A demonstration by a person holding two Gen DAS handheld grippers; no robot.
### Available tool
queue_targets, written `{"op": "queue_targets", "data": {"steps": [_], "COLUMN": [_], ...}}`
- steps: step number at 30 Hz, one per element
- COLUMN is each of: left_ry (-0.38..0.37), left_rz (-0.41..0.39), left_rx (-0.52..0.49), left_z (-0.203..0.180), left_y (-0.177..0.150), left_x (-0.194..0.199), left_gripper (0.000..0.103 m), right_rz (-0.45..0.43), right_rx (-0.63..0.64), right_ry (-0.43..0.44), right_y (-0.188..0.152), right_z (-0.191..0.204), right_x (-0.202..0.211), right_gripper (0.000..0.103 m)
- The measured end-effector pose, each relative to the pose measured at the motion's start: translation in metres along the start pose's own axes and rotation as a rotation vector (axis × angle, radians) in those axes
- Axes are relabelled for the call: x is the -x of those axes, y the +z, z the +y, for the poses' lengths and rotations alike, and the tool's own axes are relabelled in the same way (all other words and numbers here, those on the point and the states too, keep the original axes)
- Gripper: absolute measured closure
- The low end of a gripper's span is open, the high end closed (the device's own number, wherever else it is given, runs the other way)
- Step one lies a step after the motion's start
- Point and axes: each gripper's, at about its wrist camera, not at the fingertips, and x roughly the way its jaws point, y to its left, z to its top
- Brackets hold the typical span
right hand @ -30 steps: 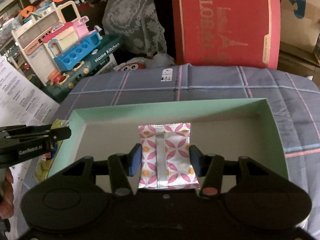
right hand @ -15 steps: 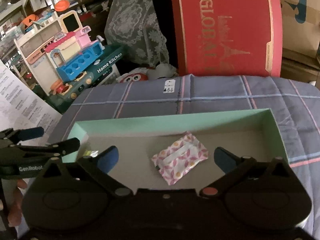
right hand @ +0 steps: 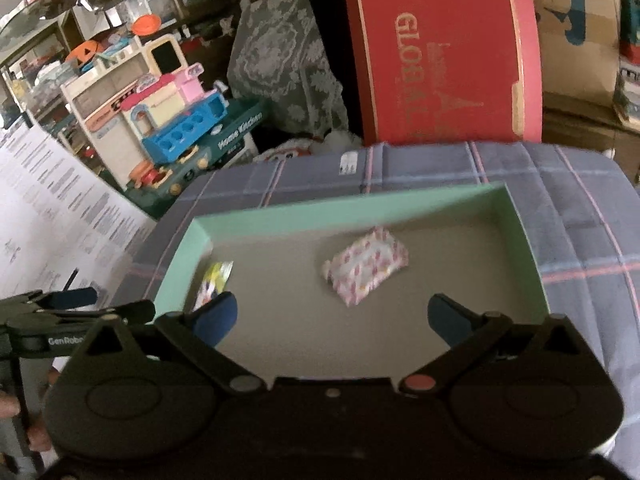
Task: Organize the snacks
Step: 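Move the left gripper back to the pile over the orange wafer packet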
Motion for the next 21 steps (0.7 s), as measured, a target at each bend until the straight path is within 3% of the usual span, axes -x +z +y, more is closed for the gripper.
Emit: {"op": "queue_targets", "data": {"steps": [13, 19, 21], "left_ry": [-0.010, -0.027, -0.019], "left_rz": [0.125, 0.167, 0.166], "left_rx": [0.033, 0.007, -0.008], "left_z": [0.017, 0.009, 0.004], "left_y": [-0.104, -0.128, -0.130], "left_x": [0.028, 0.024, 0.023], "left_gripper": [0.000, 0.000, 0.000], "right_rz": [0.084, 0.092, 0.082], "right_rx": [-0.021, 0.026, 0.056], "right_ry": [0.086, 0.081, 0.084], "right_y": [-0.067, -0.077, -0.076], "right_z": [0.007, 0.021, 0.026], "right_x": [0.042, 0.041, 0.040], "right_gripper": [0.000, 0.000, 0.005]}}
